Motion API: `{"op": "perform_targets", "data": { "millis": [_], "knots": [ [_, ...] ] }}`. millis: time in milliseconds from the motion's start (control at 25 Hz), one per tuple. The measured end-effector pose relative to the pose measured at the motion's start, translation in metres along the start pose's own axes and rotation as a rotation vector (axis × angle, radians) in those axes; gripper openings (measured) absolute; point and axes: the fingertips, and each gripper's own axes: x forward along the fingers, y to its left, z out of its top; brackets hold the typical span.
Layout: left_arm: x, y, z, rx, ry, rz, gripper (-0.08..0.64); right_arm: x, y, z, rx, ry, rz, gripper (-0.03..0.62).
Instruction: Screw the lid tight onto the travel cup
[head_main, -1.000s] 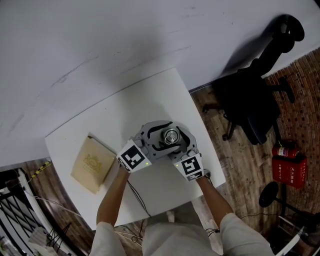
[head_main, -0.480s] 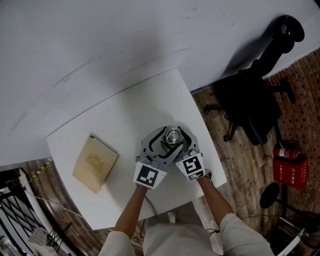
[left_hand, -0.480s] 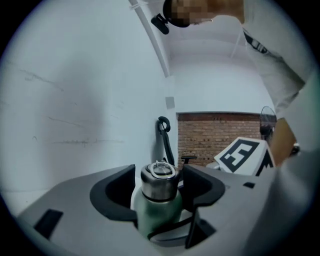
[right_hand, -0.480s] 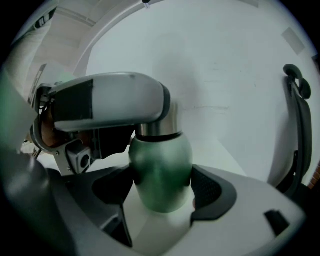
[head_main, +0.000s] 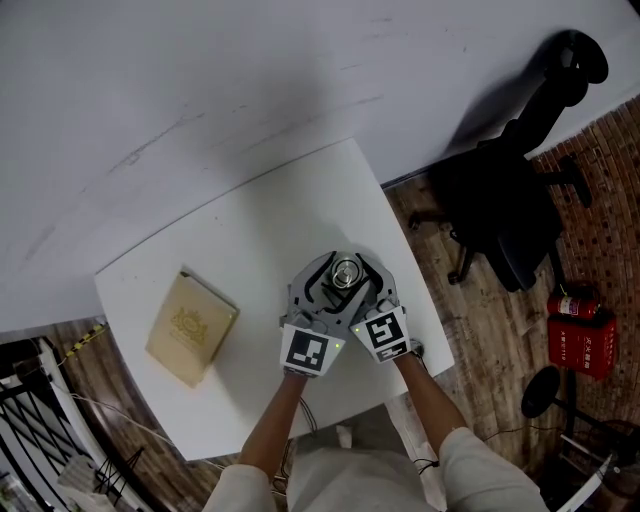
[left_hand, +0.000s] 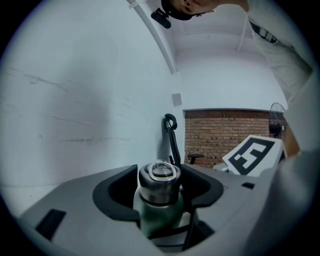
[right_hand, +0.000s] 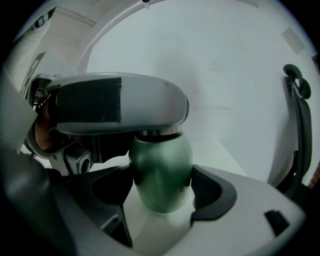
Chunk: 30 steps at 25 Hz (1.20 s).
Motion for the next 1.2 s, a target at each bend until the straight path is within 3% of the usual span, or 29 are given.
{"op": "perform_targets", "data": {
  "millis": [280,1000,1200],
  "knots": [
    [-0.001,-0.002,0.001,0.001,-0.020,-0.045,0.258,0.000,0.000,0.001,-0.001,-0.001,0.002,0.357],
    [-0.003,-0.012,-0.001,0.101,-0.004,-0.496,0.258,0.001,0.000,0.001,-0.001,-0.001,0.001,0.357],
    [-0.003,-0.014,-0.002,0.108,0.000,-0.542,0.258,0.000,-0.001,0.000,0.007,-0.002,-0.002,0.357]
  ]
}}
